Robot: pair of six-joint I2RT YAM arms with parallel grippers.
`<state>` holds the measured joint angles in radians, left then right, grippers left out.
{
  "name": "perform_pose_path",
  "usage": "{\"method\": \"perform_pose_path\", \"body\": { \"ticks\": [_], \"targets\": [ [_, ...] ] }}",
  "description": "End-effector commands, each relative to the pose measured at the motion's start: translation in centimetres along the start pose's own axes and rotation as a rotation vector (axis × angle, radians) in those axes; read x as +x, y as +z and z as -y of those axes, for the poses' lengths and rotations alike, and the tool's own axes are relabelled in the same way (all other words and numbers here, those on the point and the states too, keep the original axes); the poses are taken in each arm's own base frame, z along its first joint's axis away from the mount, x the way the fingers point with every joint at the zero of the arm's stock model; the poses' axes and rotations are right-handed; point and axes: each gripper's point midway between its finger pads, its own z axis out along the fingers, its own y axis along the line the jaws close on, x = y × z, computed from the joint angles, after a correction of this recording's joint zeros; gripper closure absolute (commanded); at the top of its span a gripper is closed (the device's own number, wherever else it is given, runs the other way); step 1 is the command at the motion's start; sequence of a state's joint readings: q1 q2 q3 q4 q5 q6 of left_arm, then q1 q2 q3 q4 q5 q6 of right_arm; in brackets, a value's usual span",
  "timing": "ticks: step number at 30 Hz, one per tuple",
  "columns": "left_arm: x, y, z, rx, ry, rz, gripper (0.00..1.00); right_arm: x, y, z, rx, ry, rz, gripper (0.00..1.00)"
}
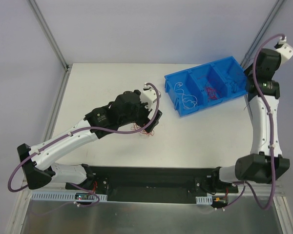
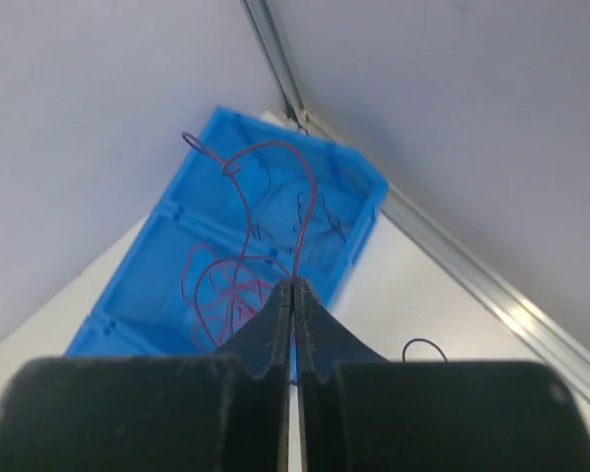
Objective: Untangle the cables
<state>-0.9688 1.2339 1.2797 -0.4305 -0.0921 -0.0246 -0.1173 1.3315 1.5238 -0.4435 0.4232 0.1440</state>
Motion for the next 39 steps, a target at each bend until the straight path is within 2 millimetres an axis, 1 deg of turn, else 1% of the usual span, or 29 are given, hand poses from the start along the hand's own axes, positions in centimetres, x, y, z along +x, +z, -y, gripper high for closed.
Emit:
{"method": "perform_pose_path", "body": {
  "ticks": [1,2,5,6,8,9,10,12,14,15,17,19,23,26,29,31,32,34,35,36,37,38,39],
  "targets": [
    [-0.9,-0.7,-0.2,-0.019,0.041,0.049,0.06,-4.4,4.2,-1.5,-0.031,-0.045,0.082,1.00],
    [-0.9,-0.6,-0.3,-0.025,0.041,0.046,0.06,-5.0,5.2,-1.8,-0.055,-0.052,0.089,1.00],
    [-0.8,-0.5,-0.6,-0.044,0.053,0.044,0.06,-5.9,9.0,-3.0,-0.138,-0.045,0.127,1.00],
    [-0.8,-0.5,-0.7,-0.047,0.054,0.042,0.06,-5.9,10.2,-3.4,-0.179,-0.040,0.137,1.00],
    [-0.7,-0.4,-0.8,-0.054,0.060,0.040,0.06,-5.5,13.0,-4.4,-0.247,-0.035,0.156,1.00],
    [-0.7,-0.4,-0.9,-0.061,0.062,0.038,0.06,-5.4,14.3,-4.7,-0.277,-0.062,0.172,1.00],
    [-0.6,-0.2,-1.0,-0.068,0.065,0.034,0.06,-4.9,15.7,-5.0,-0.298,-0.066,0.175,1.00],
    [-0.4,0.0,-1.3,-0.081,0.072,0.025,0.06,-3.3,18.1,-6.3,-0.378,-0.076,0.143,1.00],
    [-0.3,0.2,-1.5,-0.093,0.080,0.020,0.05,-1.3,20.3,-7.0,-0.425,-0.081,0.098,1.00],
    [-0.2,0.2,-1.6,-0.099,0.083,0.018,0.05,0.1,21.3,-7.2,-0.442,-0.077,0.064,1.00],
    [-0.2,0.3,-1.8,-0.110,0.087,0.015,0.05,2.9,22.3,-7.4,-0.485,-0.070,0.008,0.99],
    [-0.1,0.4,-1.8,-0.112,0.090,0.012,0.05,5.2,22.9,-7.0,-0.484,-0.071,-0.021,1.00],
    [-0.2,0.3,-1.7,-0.106,0.087,0.016,0.05,8.3,23.7,-5.2,-0.434,-0.105,-0.064,1.00],
    [-0.2,0.2,-1.7,-0.102,0.086,0.019,0.05,9.6,24.2,-3.5,-0.360,-0.136,-0.099,1.00],
    [-0.4,0.1,-1.6,-0.098,0.085,0.024,0.05,10.3,24.6,-1.8,-0.274,-0.162,-0.125,1.00],
    [-0.4,0.1,-1.6,-0.096,0.084,0.025,0.05,11.1,25.1,-1.7,-0.273,-0.181,-0.154,1.00],
    [-0.5,0.1,-1.6,-0.094,0.084,0.026,0.05,11.2,25.3,-2.0,-0.287,-0.185,-0.167,1.00],
    [-0.5,0.1,-1.6,-0.094,0.082,0.026,0.05,12.2,25.7,-2.7,-0.322,-0.198,-0.215,0.99],
    [-0.4,0.1,-1.6,-0.096,0.082,0.025,0.05,12.1,25.9,-3.1,-0.338,-0.189,-0.227,0.94],
    [-0.3,0.2,-1.6,-0.095,0.083,0.022,0.05,12.5,26.1,-3.5,-0.358,-0.184,-0.251,0.87],
    [-0.3,0.2,-1.6,-0.095,0.083,0.020,0.05,12.3,25.9,-4.4,-0.395,-0.180,-0.270,0.72],
    [-0.3,0.2,-1.5,-0.092,0.083,0.020,0.05,12.5,25.8,-4.6,-0.391,-0.175,-0.302,0.65],
    [-0.3,0.1,-1.5,-0.090,0.081,0.023,0.05,12.3,25.5,-4.5,-0.377,-0.160,-0.321,0.59]
  ]
}}
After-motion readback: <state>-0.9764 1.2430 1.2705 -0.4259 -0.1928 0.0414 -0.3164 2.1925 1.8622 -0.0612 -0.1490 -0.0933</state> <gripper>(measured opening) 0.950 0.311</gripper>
